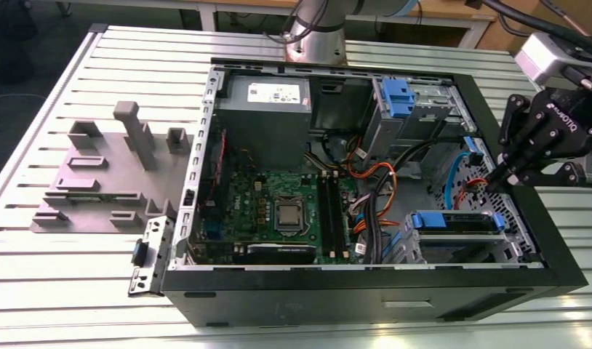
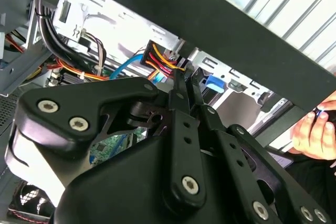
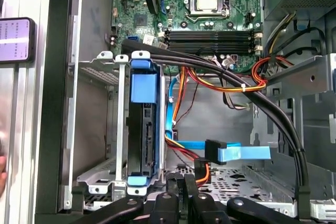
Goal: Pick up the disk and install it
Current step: 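Insert the first disk wire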
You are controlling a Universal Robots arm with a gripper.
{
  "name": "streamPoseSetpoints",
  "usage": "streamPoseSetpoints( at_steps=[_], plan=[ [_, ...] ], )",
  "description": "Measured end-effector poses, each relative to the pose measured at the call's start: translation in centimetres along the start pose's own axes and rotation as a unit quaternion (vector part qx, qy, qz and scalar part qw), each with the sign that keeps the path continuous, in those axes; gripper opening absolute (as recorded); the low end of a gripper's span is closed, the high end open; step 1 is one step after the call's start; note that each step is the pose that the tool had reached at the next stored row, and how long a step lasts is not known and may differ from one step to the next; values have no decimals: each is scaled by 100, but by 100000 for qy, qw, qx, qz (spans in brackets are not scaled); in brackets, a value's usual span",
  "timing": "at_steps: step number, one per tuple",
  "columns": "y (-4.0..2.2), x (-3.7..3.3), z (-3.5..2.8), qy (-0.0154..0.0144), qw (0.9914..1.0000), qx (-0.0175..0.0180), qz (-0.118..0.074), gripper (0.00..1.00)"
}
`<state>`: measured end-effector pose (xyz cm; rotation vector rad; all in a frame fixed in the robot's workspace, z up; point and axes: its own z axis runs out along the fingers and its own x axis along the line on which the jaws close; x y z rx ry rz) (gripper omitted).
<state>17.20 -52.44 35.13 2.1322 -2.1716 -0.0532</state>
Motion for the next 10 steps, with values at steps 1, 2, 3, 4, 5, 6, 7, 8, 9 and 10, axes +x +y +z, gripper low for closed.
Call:
streamPoseSetpoints(
  at_steps=[1, 2, 3, 4, 5, 6, 7, 8, 9, 10],
  plan=[
    [15, 1, 2, -8, 100000, 154, 6, 17],
    [32, 3, 4, -8, 99999, 382, 18, 17],
    [53, 5, 6, -14, 99998, 662, 28, 17],
    [74, 8, 8, -18, 99995, 967, 46, 17],
    [94, 10, 11, -29, 99992, 1289, 60, 17],
    [109, 13, 13, -39, 99987, 1594, 68, 17],
    [121, 17, 15, -34, 99983, 1852, 51, 17],
    [129, 23, 18, -44, 99979, 2045, 7, 17],
    [137, 32, 21, -30, 99975, 2216, -37, 17],
    [146, 42, 26, -30, 99972, 2346, -68, 17]
  ],
)
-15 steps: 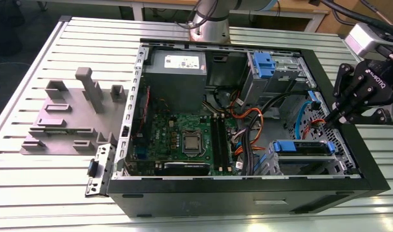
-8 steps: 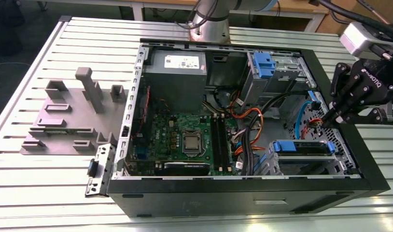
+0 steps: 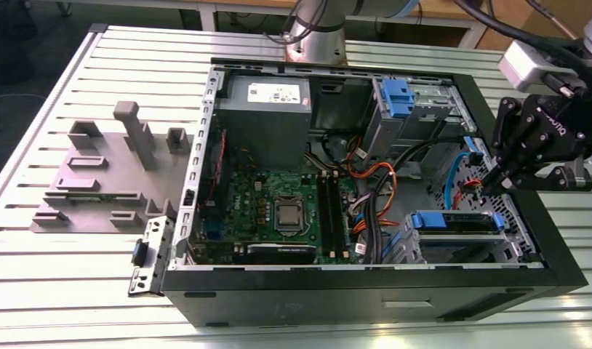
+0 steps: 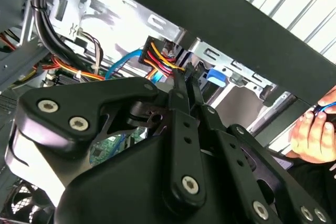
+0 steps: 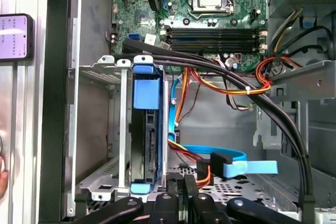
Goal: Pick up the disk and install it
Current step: 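Insert the first disk wire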
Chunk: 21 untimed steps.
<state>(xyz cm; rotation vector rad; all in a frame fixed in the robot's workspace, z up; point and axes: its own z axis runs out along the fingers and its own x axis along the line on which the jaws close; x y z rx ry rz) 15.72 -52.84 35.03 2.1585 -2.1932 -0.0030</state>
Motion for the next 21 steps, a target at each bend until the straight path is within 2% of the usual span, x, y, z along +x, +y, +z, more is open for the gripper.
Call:
streamPoseSetpoints(
  at_steps=[3, 9, 14, 16, 19, 21],
  plan=[
    [36, 38, 22, -7, 100000, 263, -81, 17],
    [144, 84, 61, 2, 99999, 443, -189, 17],
    [196, 155, 106, -6, 99997, 711, -341, 17],
    [206, 173, 120, -14, 99993, 1066, -472, 17],
    [221, 180, 130, 0, 99978, 2026, -509, 17],
    [237, 180, 145, -12, 99974, 2212, -497, 17]
  ],
)
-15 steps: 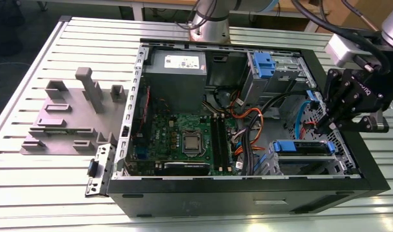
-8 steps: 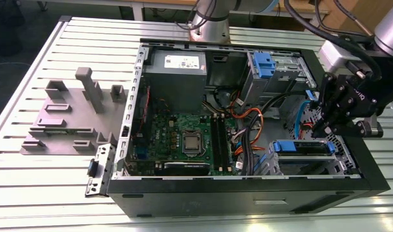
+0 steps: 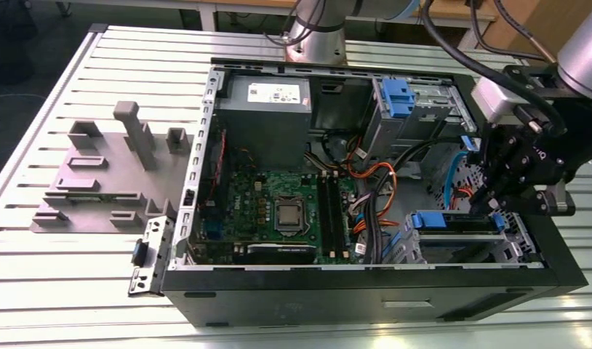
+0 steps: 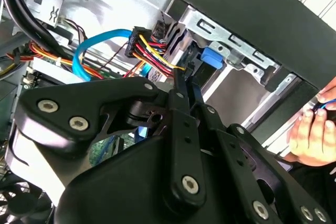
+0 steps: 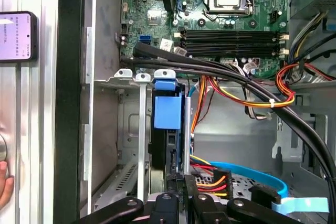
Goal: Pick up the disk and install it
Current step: 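Insert the first disk wire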
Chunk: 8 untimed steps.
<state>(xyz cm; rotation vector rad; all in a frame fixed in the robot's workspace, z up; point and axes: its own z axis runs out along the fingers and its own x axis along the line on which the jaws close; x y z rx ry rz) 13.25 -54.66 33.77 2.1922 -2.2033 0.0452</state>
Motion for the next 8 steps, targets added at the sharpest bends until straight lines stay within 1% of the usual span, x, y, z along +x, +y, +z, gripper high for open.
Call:
streamPoseSetpoints(
  at_steps=[8],
  plan=[
    [7, 3, 15, -3, 99997, -53, 714, 17]
  ],
)
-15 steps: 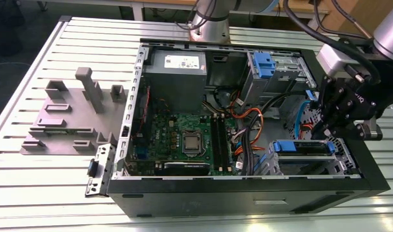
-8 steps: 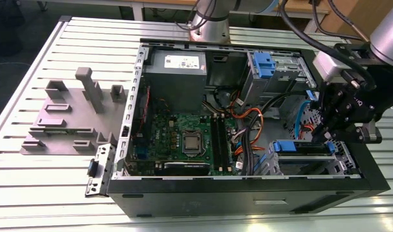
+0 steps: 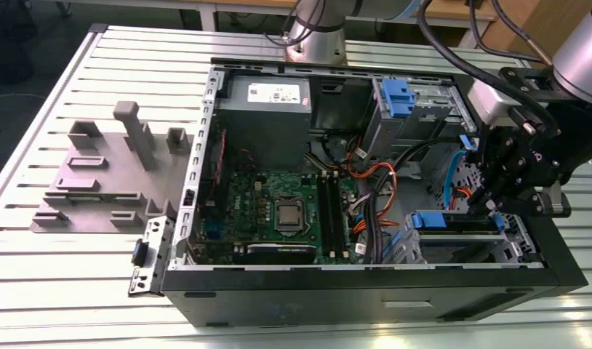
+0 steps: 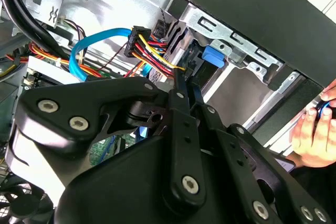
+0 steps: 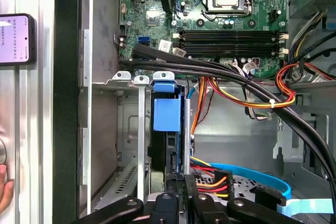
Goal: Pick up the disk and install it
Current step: 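Insert the first disk wire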
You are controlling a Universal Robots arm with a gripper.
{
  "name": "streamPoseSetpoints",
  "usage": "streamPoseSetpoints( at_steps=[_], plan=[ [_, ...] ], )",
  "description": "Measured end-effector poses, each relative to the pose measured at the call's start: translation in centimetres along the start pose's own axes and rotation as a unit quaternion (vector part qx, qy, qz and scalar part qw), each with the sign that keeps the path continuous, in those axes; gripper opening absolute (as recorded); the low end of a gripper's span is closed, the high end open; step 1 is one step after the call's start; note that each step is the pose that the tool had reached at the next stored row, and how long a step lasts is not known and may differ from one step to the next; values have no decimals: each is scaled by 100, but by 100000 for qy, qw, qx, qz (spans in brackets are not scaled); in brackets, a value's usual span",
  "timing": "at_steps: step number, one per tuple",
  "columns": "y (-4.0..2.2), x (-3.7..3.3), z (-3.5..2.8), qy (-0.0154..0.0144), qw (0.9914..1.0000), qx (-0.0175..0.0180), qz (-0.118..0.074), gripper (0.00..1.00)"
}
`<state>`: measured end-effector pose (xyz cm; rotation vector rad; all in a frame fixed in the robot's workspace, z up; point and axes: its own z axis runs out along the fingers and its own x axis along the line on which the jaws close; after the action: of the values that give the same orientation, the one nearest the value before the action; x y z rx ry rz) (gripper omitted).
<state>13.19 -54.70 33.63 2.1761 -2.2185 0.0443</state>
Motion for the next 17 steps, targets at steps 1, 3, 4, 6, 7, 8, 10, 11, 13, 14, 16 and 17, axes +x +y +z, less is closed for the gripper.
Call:
streamPoseSetpoints(
  at_steps=[1, 3, 4, 6, 7, 8, 10, 11, 13, 14, 16, 17],
  plan=[
    [0, 1, 1, 3, 100000, -4, 67, 17],
    [0, 1, 3, 9, 100000, -6, 103, 17],
    [0, 1, 4, 20, 100000, -5, 110, 17],
    [0, 3, 6, 25, 100000, -6, 113, 17],
    [0, 3, 6, 29, 100000, -15, 113, 17],
    [0, 5, 6, 38, 100000, -33, 114, 17],
    [0, 13, 8, 40, 100000, -74, 118, 17],
    [-1, 14, 8, 51, 100000, -94, 142, 17],
    [0, 14, 8, 75, 99999, -165, 392, 17],
    [0, 15, 8, 76, 99998, -190, 535, 17],
    [-1, 15, 9, 76, 99996, -307, 787, 17],
    [-2, 16, 10, 67, 99996, -318, 846, 17]
  ],
)
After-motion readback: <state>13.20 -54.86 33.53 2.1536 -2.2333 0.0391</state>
